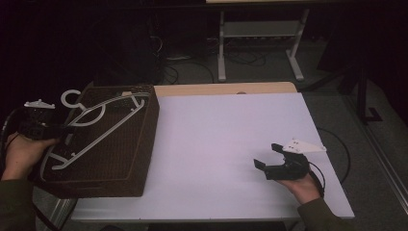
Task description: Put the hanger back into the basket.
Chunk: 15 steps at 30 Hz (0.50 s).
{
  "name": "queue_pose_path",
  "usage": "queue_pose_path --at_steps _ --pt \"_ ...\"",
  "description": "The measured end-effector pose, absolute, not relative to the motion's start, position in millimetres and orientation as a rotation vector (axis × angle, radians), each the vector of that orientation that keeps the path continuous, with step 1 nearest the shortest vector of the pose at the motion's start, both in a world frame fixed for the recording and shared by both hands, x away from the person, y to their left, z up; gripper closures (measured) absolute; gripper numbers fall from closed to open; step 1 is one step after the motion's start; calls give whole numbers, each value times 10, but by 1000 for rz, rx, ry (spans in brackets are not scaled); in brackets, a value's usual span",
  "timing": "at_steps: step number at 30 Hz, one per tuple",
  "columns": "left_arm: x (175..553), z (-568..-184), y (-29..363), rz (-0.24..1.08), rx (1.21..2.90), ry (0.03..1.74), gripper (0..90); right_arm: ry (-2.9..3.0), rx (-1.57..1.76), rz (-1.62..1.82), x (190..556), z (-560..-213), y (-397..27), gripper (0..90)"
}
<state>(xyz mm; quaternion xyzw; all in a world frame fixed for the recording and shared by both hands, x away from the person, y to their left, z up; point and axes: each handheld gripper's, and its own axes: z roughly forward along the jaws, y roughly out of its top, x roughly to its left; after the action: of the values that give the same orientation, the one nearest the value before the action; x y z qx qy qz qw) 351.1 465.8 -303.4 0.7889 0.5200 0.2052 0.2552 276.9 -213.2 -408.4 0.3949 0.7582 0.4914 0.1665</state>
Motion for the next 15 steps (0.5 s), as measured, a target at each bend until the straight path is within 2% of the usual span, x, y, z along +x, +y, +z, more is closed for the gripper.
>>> queue_pose_path --at_steps 9,13,15 --pt "3560 -3123 4623 523 2189 1395 804 2158 1120 1398 2771 -4084 -2139 90" --pt "3555 -3118 4656 543 2155 1399 573 2153 1122 1398 2769 -4085 -2146 90" --pt "3546 -3103 4665 531 2116 1397 486 2152 1122 1400 2767 -4083 -2147 90"
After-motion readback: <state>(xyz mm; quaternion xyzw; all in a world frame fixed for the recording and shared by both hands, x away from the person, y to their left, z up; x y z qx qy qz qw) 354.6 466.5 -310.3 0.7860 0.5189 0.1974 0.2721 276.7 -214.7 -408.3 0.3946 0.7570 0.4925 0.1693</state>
